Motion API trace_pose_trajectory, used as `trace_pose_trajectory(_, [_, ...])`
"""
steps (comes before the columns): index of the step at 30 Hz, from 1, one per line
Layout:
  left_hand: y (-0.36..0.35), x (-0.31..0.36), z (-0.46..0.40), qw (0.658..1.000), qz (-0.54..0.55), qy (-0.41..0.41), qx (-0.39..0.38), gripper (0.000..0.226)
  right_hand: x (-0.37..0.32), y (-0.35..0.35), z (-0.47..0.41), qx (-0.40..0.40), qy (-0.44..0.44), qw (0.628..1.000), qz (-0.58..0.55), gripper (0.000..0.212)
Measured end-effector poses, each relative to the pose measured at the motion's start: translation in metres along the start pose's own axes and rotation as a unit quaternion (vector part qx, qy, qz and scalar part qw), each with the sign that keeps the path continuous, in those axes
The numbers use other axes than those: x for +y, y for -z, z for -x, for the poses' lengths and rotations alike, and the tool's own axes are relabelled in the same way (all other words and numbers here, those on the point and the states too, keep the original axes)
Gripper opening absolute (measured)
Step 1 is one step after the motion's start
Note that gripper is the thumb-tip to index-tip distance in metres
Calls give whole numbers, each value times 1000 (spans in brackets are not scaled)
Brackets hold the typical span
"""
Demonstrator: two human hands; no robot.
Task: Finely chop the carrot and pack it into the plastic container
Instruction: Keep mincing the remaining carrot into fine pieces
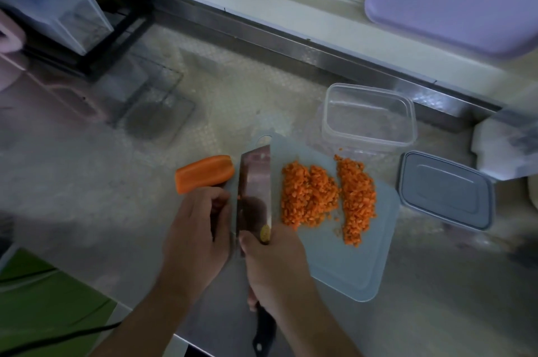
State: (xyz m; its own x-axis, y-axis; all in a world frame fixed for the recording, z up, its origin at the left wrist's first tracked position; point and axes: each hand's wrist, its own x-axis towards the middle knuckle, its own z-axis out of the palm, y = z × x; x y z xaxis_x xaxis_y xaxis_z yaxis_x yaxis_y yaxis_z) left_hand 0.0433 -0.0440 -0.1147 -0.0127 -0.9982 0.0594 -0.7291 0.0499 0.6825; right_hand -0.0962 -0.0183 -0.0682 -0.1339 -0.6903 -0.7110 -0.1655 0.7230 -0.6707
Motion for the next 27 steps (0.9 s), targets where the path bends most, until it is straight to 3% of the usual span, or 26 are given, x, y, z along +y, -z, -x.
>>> trace_pose_trajectory(17, [-4, -2, -1, 997, -65, -42, 10, 24, 15, 83, 9, 100, -3, 994, 31, 27])
trace_pose_trajectory(21, [-5, -3, -2, 997, -65, -42, 12, 21, 8, 85, 13, 103, 9, 994, 33, 23])
trace_pose_trajectory(27, [-5, -5, -2, 997, -62, -54, 6, 20, -6, 62, 2, 44, 4, 999, -3, 27])
